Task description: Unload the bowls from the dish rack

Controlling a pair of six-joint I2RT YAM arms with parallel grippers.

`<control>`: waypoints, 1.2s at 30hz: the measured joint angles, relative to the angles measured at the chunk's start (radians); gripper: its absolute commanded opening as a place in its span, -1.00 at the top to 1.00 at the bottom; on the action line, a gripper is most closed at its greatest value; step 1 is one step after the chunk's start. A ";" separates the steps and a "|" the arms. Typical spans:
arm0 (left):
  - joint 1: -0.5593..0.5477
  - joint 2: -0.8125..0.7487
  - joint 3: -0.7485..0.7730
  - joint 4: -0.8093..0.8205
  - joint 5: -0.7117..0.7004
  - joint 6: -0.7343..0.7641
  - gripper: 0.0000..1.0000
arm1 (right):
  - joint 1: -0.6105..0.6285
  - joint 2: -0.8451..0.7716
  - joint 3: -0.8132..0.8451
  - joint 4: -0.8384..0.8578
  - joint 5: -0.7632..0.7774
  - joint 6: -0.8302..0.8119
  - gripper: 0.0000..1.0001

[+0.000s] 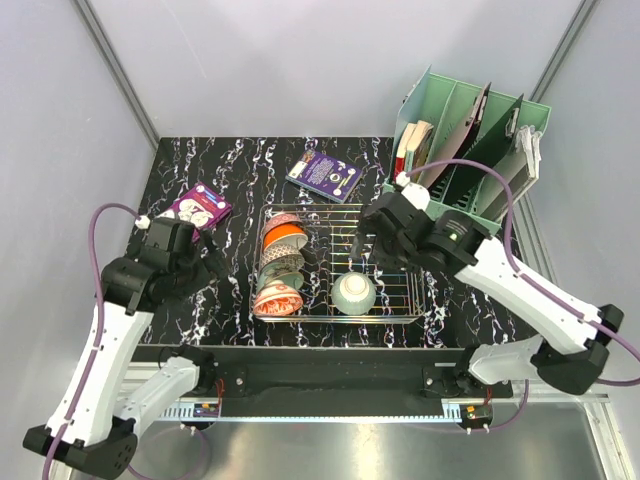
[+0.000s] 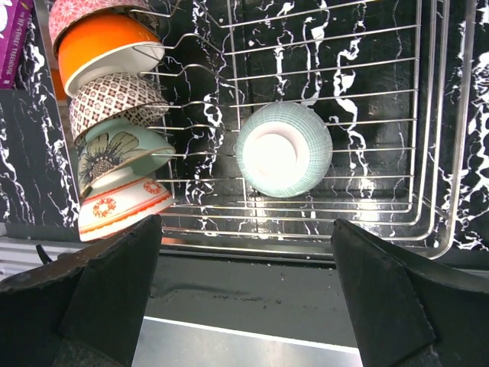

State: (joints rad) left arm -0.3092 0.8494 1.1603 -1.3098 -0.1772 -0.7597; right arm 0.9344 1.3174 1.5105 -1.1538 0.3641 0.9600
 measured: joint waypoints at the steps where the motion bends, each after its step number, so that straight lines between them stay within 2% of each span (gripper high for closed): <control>1: 0.000 -0.013 -0.008 0.009 -0.002 0.000 -0.98 | 0.000 -0.016 -0.009 0.004 0.002 0.000 -0.99; 9: 0.000 -0.139 -0.102 0.012 -0.003 -0.037 -0.98 | -0.013 -0.138 -0.103 -0.020 0.021 -0.008 -1.00; 17: 0.000 -0.205 -0.084 -0.047 -0.020 -0.002 -0.96 | -0.014 -0.014 -0.008 -0.016 0.009 -0.097 -0.99; 24: 0.000 -0.236 -0.081 -0.050 -0.026 0.090 -0.94 | -0.014 0.007 -0.050 0.033 -0.071 -0.093 -0.94; 30: 0.000 -0.215 -0.081 -0.027 -0.032 0.185 -0.93 | -0.014 0.033 -0.122 0.061 -0.149 -0.098 -0.98; 36: -0.001 -0.112 -0.031 0.047 -0.002 0.268 -0.93 | -0.014 0.054 -0.154 0.089 -0.176 -0.098 -0.99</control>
State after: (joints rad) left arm -0.3103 0.7376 1.1290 -1.2629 -0.1791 -0.4919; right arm 0.9199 1.3712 1.3563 -1.0645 0.1879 0.8623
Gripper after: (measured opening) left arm 0.965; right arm 0.994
